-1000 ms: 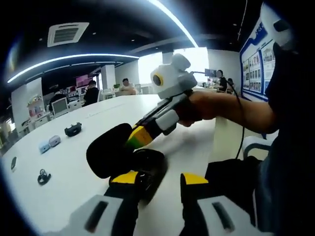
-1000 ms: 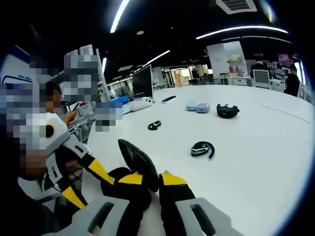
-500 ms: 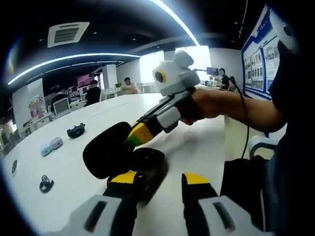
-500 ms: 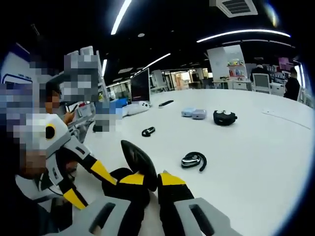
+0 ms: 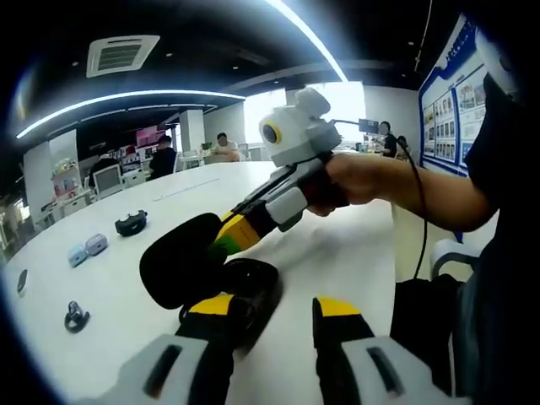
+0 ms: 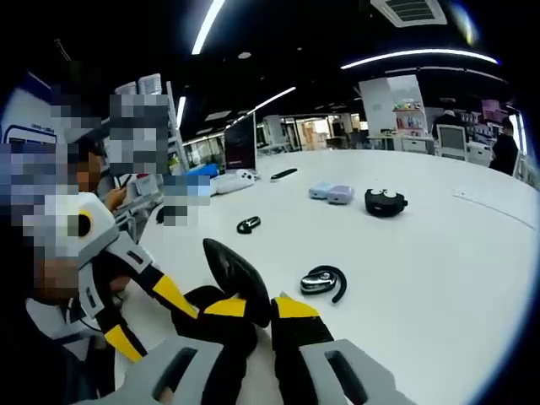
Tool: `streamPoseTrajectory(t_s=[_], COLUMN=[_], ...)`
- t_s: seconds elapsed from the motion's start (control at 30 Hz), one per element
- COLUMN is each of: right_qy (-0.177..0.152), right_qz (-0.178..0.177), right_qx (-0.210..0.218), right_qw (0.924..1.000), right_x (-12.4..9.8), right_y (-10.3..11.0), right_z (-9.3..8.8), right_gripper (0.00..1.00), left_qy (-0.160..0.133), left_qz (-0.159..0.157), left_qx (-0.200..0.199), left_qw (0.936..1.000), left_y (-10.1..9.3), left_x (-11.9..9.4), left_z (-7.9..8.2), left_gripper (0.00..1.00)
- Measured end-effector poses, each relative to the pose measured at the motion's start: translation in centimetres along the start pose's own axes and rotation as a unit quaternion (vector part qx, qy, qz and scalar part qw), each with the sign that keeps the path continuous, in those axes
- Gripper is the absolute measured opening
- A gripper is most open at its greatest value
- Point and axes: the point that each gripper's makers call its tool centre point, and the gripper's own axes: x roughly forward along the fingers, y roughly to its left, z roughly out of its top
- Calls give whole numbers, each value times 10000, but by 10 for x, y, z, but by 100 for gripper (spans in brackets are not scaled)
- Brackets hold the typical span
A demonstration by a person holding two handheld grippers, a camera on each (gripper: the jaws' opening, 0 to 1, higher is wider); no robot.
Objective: Pick up the earbuds from the table and place the earbuds into the earbud case
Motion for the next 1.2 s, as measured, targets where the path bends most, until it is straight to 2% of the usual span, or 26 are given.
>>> streamPoseTrajectory(t_s=[0.07, 0.2, 0.27, 0.37, 0.47, 0.53, 0.57, 0.63, 0.67, 0.7, 0.73, 0.93, 1.2], right_qy=[20, -43, -261, -452, -642, -525, -428, -268, -17, 102, 240, 651, 739], right_qz=[-8, -80, -86, -117, -367, -726, -773, -721, -708, -709, -707, -755, -765], right_qx=[62, 70, 156, 177, 448, 488, 490, 485, 539, 514, 359, 102, -9], right_qw=[10000, 9999, 9995, 9988, 9963, 9948, 9949, 9959, 9960, 9961, 9966, 9950, 9943], right_x=[-1, -10, -19, -36, -48, -50, -48, -41, -36, -32, -24, 2, 8], right_y=[0, 0, 2, 3, -12, -32, -37, -39, -39, -40, -42, -49, -49], right_z=[-1, 1, 9, 13, 16, 14, 13, 11, 5, 2, 0, -9, -7], right_gripper=[20, 22, 25, 25, 20, 18, 17, 16, 16, 15, 14, 11, 10], left_qy=[-64, -138, -213, -558, -814, -892, -891, -841, -820, -803, -798, -812, -816], left_qz=[-4, 73, 83, 138, 310, 398, 437, 551, 580, 598, 607, 688, 801], left_qx=[-219, -267, -346, -821, -1160, -1311, -1324, -1321, -1324, -1331, -1345, -1396, -1462], left_qw=[9997, 9995, 9991, 9950, 9894, 9865, 9862, 9861, 9861, 9860, 9858, 9845, 9826], left_y=[1, 4, 4, 5, 12, 16, 17, 20, 21, 21, 21, 22, 27], left_x=[-1, -6, -10, -22, -33, -40, -42, -46, -48, -50, -52, -62, -71], left_z=[3, 6, 9, 20, 23, 21, 19, 13, 11, 8, 7, 2, -3], left_gripper=[38, 41, 42, 43, 43, 43, 43, 43, 43, 43, 43, 43, 43])
